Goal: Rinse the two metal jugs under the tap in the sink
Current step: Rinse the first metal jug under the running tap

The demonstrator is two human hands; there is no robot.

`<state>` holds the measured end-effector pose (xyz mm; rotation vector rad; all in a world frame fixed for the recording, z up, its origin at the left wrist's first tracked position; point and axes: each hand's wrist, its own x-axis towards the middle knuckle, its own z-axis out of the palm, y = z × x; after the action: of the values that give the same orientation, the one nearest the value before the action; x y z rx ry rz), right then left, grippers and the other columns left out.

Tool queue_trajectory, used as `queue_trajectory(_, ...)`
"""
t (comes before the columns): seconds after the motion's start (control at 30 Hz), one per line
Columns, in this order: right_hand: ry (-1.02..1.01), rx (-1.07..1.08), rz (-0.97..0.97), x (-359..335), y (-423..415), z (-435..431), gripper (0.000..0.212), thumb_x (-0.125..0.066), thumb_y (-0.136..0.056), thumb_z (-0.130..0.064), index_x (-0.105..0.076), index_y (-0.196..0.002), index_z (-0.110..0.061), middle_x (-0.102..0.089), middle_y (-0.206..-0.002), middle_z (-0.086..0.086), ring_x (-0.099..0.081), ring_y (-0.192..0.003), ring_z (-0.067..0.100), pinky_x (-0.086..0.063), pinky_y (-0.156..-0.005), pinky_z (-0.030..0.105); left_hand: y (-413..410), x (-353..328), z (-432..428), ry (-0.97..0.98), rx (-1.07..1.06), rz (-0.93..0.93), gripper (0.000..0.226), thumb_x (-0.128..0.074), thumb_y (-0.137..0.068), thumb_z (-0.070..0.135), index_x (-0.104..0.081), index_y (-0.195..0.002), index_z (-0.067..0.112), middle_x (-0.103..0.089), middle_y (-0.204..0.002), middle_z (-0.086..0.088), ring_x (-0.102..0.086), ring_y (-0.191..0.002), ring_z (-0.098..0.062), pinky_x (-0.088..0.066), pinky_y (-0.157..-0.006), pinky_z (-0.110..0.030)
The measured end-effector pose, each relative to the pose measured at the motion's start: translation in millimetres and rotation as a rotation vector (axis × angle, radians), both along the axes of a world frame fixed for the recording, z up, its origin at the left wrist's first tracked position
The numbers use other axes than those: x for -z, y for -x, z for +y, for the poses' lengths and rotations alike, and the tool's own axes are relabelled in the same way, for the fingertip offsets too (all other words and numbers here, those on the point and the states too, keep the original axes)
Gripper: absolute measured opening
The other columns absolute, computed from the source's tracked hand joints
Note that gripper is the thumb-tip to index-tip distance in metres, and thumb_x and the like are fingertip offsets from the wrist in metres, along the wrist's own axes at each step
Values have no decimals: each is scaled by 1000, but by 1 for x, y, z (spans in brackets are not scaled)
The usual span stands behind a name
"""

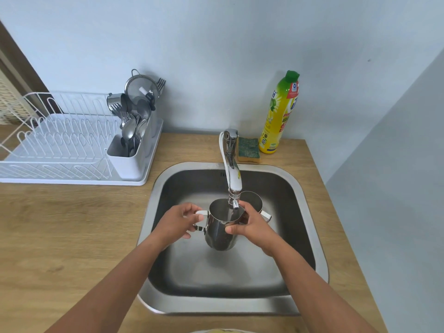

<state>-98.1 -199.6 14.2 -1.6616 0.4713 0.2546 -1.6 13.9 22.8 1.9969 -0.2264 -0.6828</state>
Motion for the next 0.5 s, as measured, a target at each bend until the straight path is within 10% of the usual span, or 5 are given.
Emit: queue_trajectory(0.5,-46,-20,105,3,-5,9,61,-77,-81,-40,-52,-131,-14,-68,-118,7,-71,-97,21,-61,-69,34,-8,1,-1,-100,-128,-98,15,-64,-89,43,-70,-88,29,-74,-70,3,-68,-64,-13,-56,-62,-34)
